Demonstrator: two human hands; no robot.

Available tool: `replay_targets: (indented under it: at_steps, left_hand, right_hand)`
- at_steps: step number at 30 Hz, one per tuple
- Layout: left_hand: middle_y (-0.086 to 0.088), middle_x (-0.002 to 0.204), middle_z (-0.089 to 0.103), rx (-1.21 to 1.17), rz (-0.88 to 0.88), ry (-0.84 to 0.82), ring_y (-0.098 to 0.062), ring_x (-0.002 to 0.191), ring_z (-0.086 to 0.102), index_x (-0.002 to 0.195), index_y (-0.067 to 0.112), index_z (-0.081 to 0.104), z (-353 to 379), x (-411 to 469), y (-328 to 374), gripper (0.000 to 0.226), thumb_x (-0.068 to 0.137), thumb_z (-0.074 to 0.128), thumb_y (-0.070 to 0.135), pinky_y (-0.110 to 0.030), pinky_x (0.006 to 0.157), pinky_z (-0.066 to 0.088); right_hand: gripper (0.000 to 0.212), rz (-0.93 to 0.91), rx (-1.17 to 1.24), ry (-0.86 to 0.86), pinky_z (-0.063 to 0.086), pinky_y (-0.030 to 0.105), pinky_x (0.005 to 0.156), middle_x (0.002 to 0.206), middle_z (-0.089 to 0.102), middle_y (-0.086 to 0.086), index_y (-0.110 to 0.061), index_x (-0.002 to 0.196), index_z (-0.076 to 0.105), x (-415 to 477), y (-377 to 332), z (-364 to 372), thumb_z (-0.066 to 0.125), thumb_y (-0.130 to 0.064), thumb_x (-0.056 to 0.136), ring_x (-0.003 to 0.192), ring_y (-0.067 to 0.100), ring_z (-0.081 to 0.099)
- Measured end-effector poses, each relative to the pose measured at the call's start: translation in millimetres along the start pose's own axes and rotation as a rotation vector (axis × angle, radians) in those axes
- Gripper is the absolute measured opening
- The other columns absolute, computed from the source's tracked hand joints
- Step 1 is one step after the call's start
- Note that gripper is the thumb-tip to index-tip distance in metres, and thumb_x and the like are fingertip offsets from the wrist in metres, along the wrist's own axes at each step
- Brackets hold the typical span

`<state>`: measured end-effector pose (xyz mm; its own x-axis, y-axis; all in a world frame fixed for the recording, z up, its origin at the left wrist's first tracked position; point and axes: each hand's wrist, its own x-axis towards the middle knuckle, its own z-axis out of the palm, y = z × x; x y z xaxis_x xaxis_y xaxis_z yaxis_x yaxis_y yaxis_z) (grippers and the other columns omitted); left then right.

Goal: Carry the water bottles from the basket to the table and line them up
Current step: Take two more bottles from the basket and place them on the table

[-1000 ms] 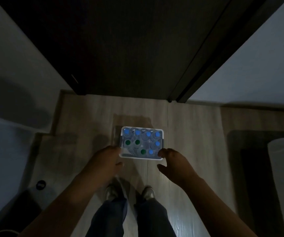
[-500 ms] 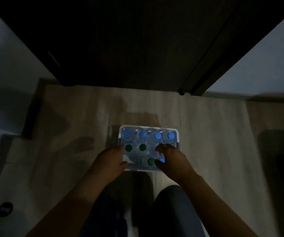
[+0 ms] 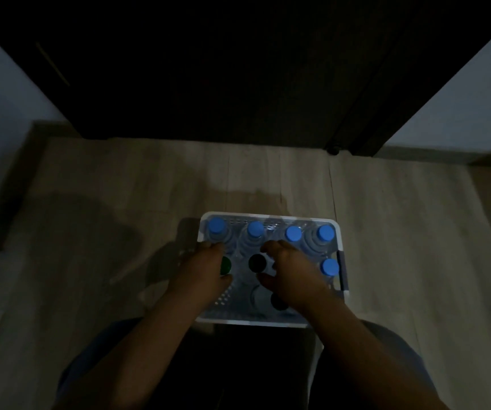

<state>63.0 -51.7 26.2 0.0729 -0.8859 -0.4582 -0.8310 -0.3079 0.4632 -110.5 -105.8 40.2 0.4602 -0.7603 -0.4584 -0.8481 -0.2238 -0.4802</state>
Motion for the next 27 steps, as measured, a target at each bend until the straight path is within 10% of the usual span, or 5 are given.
replay_targets:
  at_steps: [9, 22, 27]
  left_hand:
    - [-0.005, 0.136, 0.045, -0.012, 0.013, 0.028, -0.022, 0.119, 0.049, 0.133, 0.023, 0.042, 13.5, 4.9, -0.7, 0.057, 0.082, 0.067, 0.023, -0.035, 0.099, 0.044]
    - [0.003, 0.112, 0.050, -0.099, 0.056, 0.088, -0.013, 0.090, 0.052, 0.076, 0.029, 0.049, -7.2, -0.2, 3.1, 0.033, 0.067, 0.077, 0.015, -0.023, 0.075, 0.040]
    - [0.007, 0.098, 0.045, -0.148, 0.036, 0.127, -0.012, 0.085, 0.052, 0.084, 0.020, 0.060, -32.2, -18.0, 13.0, 0.025, 0.067, 0.077, 0.012, -0.017, 0.066, 0.036]
  right_hand:
    - [0.048, -0.017, -0.078, 0.053, 0.045, 0.029, 0.083, 0.122, 0.050, 0.004, -0.021, 0.122, 0.050, 12.9, 5.3, 22.6, 0.071, -0.029, 0.079, 0.104, 0.021, 0.056]
    - [0.031, 0.011, 0.016, 0.119, 0.036, 0.023, 0.070, 0.106, 0.051, 0.004, -0.013, 0.099, 0.057, 10.8, -3.2, 17.4, 0.074, -0.019, 0.073, 0.083, 0.015, 0.048]
    - [0.030, -0.009, 0.064, 0.212, 0.044, 0.024, 0.072, 0.099, 0.048, -0.002, -0.012, 0.097, 0.060, -9.1, -21.5, -11.1, 0.075, -0.017, 0.072, 0.084, 0.016, 0.053]
